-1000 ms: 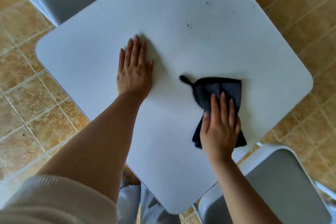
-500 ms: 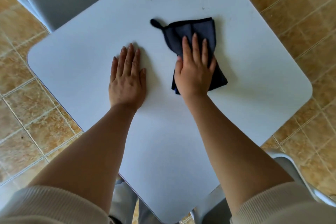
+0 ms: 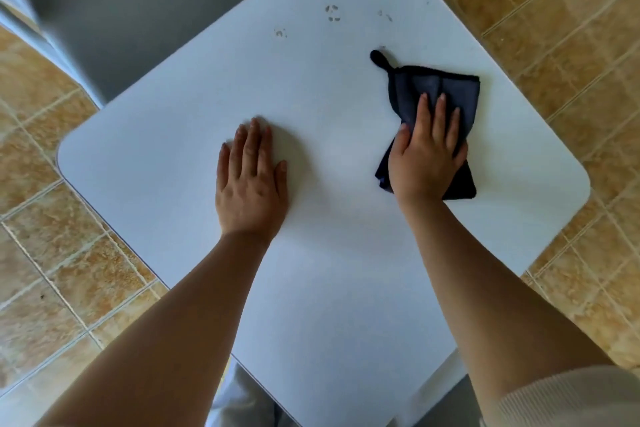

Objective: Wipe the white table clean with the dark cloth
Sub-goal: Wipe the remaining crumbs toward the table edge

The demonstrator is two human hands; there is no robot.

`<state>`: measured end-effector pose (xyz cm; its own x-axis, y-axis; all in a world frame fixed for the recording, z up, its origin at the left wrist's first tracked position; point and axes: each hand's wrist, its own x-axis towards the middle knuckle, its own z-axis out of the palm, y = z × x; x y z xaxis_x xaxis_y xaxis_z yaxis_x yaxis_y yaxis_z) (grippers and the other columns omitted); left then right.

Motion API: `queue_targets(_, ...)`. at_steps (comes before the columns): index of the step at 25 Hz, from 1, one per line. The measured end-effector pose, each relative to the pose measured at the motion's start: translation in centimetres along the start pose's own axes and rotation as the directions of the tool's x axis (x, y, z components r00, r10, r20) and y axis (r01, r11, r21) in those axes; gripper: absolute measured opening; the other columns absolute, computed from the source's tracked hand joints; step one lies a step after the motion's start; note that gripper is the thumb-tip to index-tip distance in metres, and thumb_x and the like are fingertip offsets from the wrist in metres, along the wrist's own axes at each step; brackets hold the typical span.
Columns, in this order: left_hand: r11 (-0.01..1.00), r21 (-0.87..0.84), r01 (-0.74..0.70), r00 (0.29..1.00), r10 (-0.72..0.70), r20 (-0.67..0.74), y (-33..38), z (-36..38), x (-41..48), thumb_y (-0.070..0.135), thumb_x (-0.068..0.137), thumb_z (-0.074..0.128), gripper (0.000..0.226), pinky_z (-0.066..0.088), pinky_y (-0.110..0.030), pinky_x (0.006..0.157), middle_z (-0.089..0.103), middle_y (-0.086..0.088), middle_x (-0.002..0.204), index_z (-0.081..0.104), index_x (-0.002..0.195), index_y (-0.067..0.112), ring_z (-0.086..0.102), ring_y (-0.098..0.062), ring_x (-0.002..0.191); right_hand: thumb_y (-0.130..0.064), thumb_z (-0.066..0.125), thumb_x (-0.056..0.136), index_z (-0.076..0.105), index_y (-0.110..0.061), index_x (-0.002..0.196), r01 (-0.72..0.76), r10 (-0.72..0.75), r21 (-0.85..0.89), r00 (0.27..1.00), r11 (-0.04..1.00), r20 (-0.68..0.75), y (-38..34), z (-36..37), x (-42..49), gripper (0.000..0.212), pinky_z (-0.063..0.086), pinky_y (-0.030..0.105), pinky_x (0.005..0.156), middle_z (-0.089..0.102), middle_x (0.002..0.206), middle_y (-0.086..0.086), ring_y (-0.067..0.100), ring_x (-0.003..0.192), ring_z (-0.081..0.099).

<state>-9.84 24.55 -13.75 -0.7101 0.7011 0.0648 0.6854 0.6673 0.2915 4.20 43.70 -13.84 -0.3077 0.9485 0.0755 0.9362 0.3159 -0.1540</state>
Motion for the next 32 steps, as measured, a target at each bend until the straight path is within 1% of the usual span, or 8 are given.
queue_targets(4, 0.994, 0.018, -0.106, 0.994, 0.106, 0.019, -0.1, -0.3, 4.1, 0.032, 0.103, 0.027, 0.055, 0.006, -0.040, 0.122, 0.022, -0.007, 0.160, 0.023, 0.153, 0.009, 0.018, -0.022, 0.148, -0.038, 0.041, 0.097, 0.046, -0.026, 0.147, 0.112, -0.111, 0.023, 0.993, 0.993, -0.034, -4.9, 1.1, 0.9, 0.052, 0.035, 0.053, 0.109, 0.041, 0.156, 0.002, 0.028, 0.146, 0.035)
queue_targets(10, 1.000, 0.005, -0.013, 0.999, 0.012, 0.038, -0.1, 1.6, 7.6, 0.035, 0.104, 0.024, 0.057, -0.002, -0.034, 0.122, 0.013, -0.006, 0.162, 0.016, 0.155, 0.011, 0.009, -0.020, 0.150, -0.036, 0.038, 0.103, 0.038, -0.025, 0.152, 0.352, -0.352, -0.022, 0.936, 0.936, -0.021, -2.3, 0.1, -4.2, 0.050, 0.037, 0.046, 0.111, 0.038, 0.158, -0.002, 0.022, 0.147, 0.034)
queue_targets(16, 1.000, 0.005, -0.014, 0.999, 0.014, 0.037, 0.0, 1.5, 7.7, 0.033, 0.103, 0.026, 0.057, -0.001, -0.035, 0.122, 0.013, -0.006, 0.162, 0.017, 0.155, 0.011, 0.009, -0.020, 0.150, -0.039, 0.033, 0.102, 0.037, -0.025, 0.152, -0.117, 0.117, -0.045, 0.993, 0.992, -0.010, 4.5, -1.0, 0.8, 0.052, 0.033, 0.053, 0.113, 0.034, 0.160, 0.002, 0.026, 0.149, 0.029)
queue_targets(20, 1.000, 0.003, -0.015, 0.999, 0.015, 0.034, 0.2, 1.4, 7.6, 0.033, 0.102, 0.027, 0.058, 0.001, -0.036, 0.123, 0.015, -0.007, 0.162, 0.019, 0.154, 0.009, 0.011, -0.021, 0.150, -0.037, 0.033, 0.103, 0.029, -0.025, 0.155, -0.200, 0.200, -0.008, 0.978, 0.980, 0.060, 2.9, -0.8, 8.9, 0.053, 0.022, 0.055, 0.118, 0.024, 0.164, 0.000, 0.025, 0.152, 0.017)
queue_targets(24, 1.000, 0.002, -0.016, 0.999, 0.016, 0.030, 0.1, 1.4, 7.5, 0.033, 0.102, 0.025, 0.058, 0.000, -0.035, 0.122, 0.016, -0.007, 0.162, 0.020, 0.154, 0.009, 0.011, -0.022, 0.150, -0.037, 0.037, 0.104, 0.029, -0.028, 0.155, -0.001, -0.001, 0.012, 0.993, 1.000, 0.121, -2.0, 0.4, 12.4, 0.053, 0.020, 0.053, 0.119, 0.023, 0.164, -0.003, 0.023, 0.152, 0.017)
queue_targets(27, 1.000, 0.008, -0.018, 1.000, 0.018, 0.014, 0.1, 1.4, 7.6, 0.032, 0.102, 0.028, 0.058, 0.002, -0.036, 0.123, 0.017, -0.007, 0.161, 0.021, 0.154, 0.009, 0.013, -0.022, 0.150, -0.036, 0.042, 0.098, 0.044, -0.027, 0.148, 0.225, -0.226, 0.017, 0.974, 0.974, 0.027, -5.0, 1.2, 10.2, 0.051, 0.034, 0.051, 0.111, 0.041, 0.156, -0.001, 0.025, 0.145, 0.036)
queue_targets(30, 1.000, 0.010, -0.016, 1.000, 0.015, 0.015, 0.0, 1.5, 7.6, 0.032, 0.102, 0.029, 0.057, 0.004, -0.038, 0.123, 0.017, -0.008, 0.161, 0.021, 0.154, 0.009, 0.013, -0.022, 0.150, -0.033, 0.044, 0.100, 0.048, -0.025, 0.146, 0.411, -0.411, -0.006, 0.911, 0.912, -0.009, -4.1, 0.8, 4.6, 0.047, 0.040, 0.046, 0.104, 0.045, 0.153, 0.000, 0.025, 0.143, 0.041)
queue_targets(32, 1.000, 0.008, -0.015, 1.000, 0.014, 0.022, 0.1, 1.5, 7.6, 0.032, 0.102, 0.028, 0.058, 0.004, -0.038, 0.123, 0.016, -0.007, 0.162, 0.020, 0.154, 0.009, 0.012, -0.022, 0.150, -0.035, 0.040, 0.103, 0.044, -0.026, 0.148, 0.414, -0.414, -0.039, 0.910, 0.910, -0.003, -1.2, 0.1, 1.9, 0.047, 0.038, 0.045, 0.106, 0.042, 0.156, -0.001, 0.024, 0.145, 0.037)
